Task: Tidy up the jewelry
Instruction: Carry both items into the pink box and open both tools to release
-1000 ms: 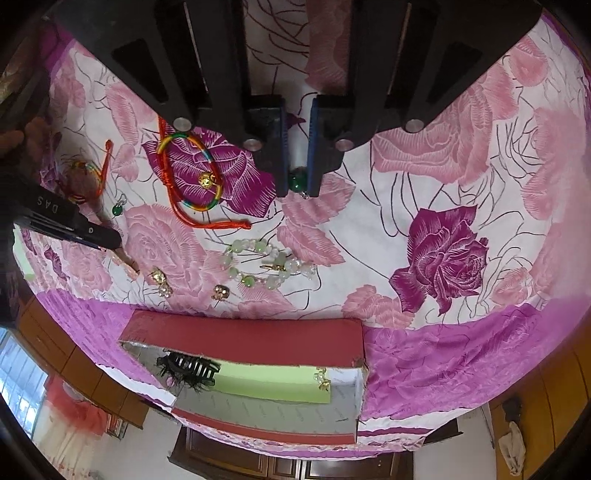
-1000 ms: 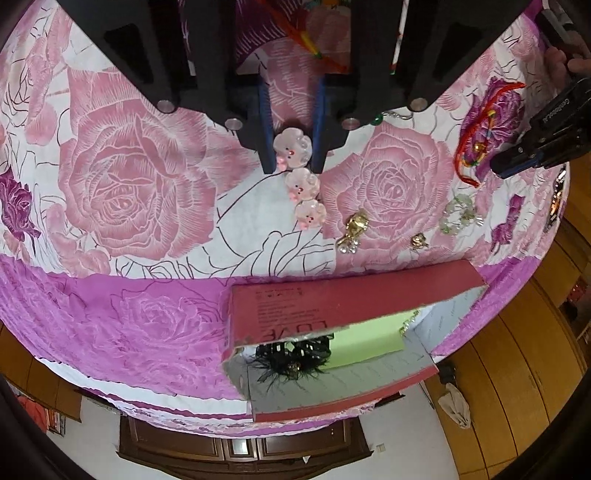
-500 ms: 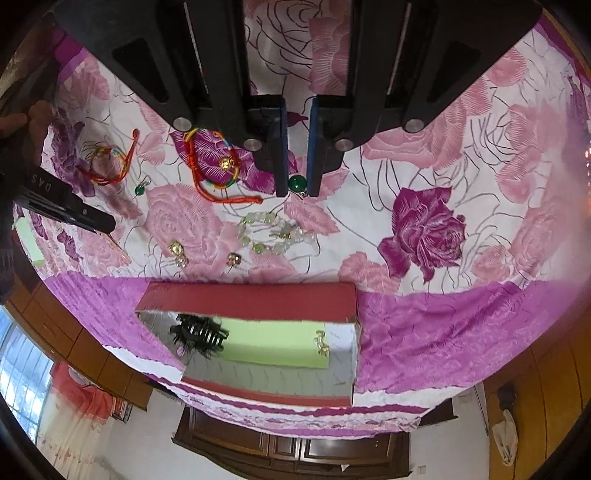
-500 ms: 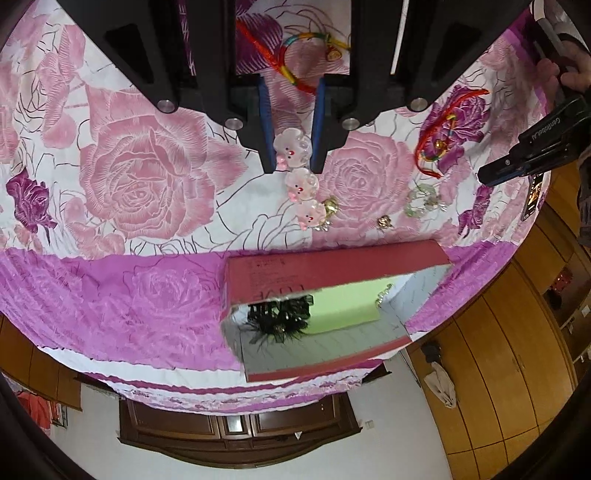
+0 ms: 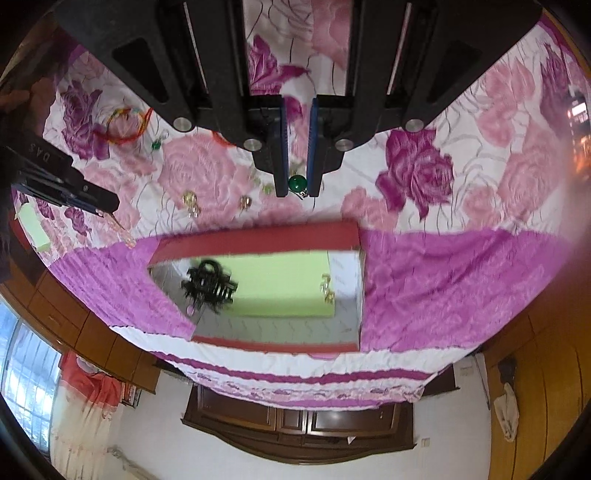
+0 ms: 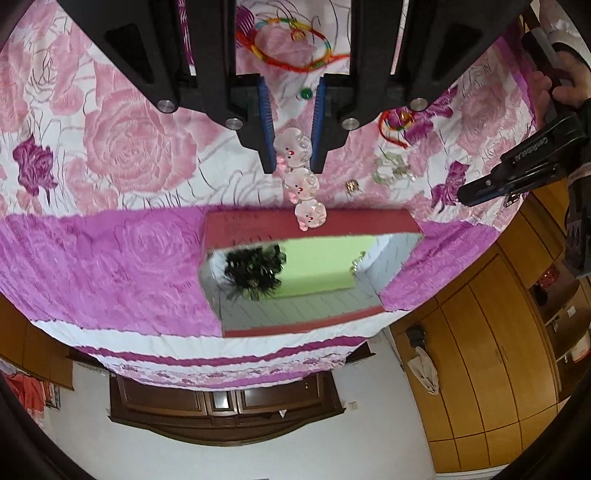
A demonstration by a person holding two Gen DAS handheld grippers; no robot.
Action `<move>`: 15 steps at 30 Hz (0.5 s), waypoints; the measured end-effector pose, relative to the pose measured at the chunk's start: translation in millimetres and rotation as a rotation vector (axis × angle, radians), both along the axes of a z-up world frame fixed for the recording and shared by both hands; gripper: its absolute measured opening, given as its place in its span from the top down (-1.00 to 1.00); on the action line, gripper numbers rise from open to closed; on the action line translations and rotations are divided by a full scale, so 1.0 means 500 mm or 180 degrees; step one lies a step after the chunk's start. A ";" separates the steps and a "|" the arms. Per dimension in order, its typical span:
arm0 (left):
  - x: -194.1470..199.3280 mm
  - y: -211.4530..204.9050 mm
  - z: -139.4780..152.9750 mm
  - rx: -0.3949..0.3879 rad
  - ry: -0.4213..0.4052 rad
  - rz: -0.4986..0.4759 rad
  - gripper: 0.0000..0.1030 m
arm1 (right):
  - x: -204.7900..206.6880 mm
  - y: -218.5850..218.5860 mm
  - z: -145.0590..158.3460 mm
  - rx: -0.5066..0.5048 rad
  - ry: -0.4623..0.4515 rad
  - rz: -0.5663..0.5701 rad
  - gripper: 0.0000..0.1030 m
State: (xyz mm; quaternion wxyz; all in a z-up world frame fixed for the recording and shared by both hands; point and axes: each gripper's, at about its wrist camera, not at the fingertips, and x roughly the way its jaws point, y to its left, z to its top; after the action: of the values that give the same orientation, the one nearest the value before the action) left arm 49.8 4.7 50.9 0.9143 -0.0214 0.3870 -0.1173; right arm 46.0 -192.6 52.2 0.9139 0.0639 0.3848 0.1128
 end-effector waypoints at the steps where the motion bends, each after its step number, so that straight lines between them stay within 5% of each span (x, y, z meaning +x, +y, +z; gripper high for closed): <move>1: 0.007 -0.002 0.005 0.0003 -0.0024 -0.0003 0.99 | 0.006 0.002 0.004 0.0000 -0.0012 0.0007 0.60; 15: 0.124 -0.025 0.028 0.0015 -0.0190 -0.0018 0.99 | 0.134 0.037 0.037 -0.0029 -0.0100 0.0120 0.60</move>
State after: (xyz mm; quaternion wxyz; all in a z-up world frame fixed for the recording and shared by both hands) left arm 111.8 -7.7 64.8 0.9252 -0.0146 0.3598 -0.1195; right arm 112.9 -174.1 70.4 0.9178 0.0507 0.3720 0.1293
